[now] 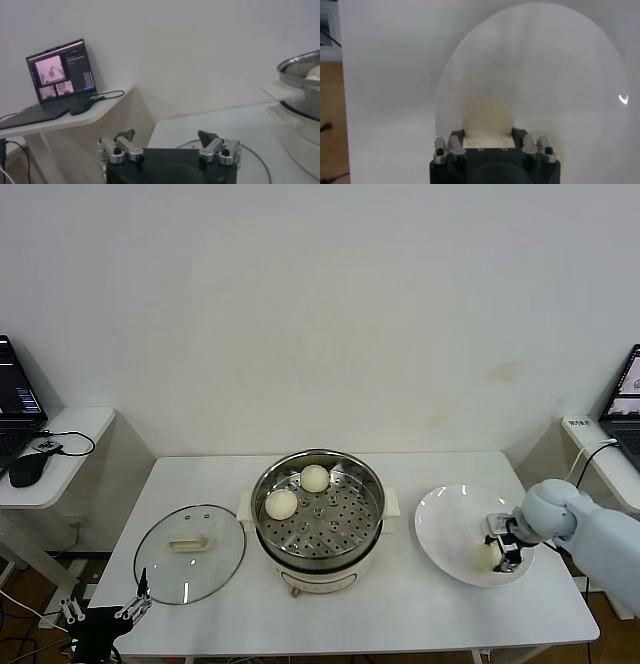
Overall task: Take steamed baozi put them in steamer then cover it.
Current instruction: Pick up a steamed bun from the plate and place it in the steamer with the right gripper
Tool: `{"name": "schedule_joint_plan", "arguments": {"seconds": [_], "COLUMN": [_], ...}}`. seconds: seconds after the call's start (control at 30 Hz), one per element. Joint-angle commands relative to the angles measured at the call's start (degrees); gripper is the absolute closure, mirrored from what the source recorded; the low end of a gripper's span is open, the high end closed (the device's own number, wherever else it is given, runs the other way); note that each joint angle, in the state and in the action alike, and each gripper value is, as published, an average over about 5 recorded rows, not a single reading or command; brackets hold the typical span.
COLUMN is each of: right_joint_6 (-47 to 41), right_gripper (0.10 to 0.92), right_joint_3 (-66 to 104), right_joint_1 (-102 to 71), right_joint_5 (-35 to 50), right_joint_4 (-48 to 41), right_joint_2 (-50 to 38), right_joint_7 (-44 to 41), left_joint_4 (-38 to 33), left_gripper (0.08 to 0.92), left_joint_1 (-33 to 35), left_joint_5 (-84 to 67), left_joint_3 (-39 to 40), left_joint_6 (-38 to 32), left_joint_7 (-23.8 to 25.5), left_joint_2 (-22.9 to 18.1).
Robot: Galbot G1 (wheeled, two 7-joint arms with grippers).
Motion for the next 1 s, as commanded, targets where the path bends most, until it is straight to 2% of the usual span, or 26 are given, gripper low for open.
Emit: {"name": "schedule_joint_plan", "arguments": {"seconds": [0.03, 0.3, 0.6, 0.87, 1.0], "right_joint_6": [-0.6, -2.5, -5.5, -6.6, -3.9], "right_gripper": [0.431, 0.431, 0.428, 0.419, 0.415], "right_joint_3": [-4.1, -9.4, -21.5, -28.8, -31.9], "right_joint_1": [10.2, 29.2, 47.5, 52.6, 51.4], "right_joint_5": [5.1, 14.2, 23.1, 30.0, 30.5], "right_joint_4": [3.3, 4.8, 8.5, 13.4, 14.4], "right_joint_2": [-1.1, 1.3, 10.1, 19.1, 22.0], "right_joint_7": [-1.5, -2.8, -1.6, 2.9, 3.3], "left_joint_4": [-0.3, -0.4, -0.4, -0.3, -0.1], "left_gripper": [0.177, 0.177, 0.177, 0.177, 0.177], "left_joint_1": [-0.1, -0.5, -1.0, -1.2, -1.5], "left_joint_5": [0.0, -0.2, -0.2, -0.5, -0.5], "left_joint_3": [-0.1, 0.2, 0.4, -0.1, -0.3], "left_joint_6": [0.1, 0.1, 0.1, 0.1, 0.1], "left_joint_7": [0.0, 0.1, 0.0, 0.1, 0.0], "left_joint_2": [0.2, 0.4, 0.6, 0.6, 0.4]}}
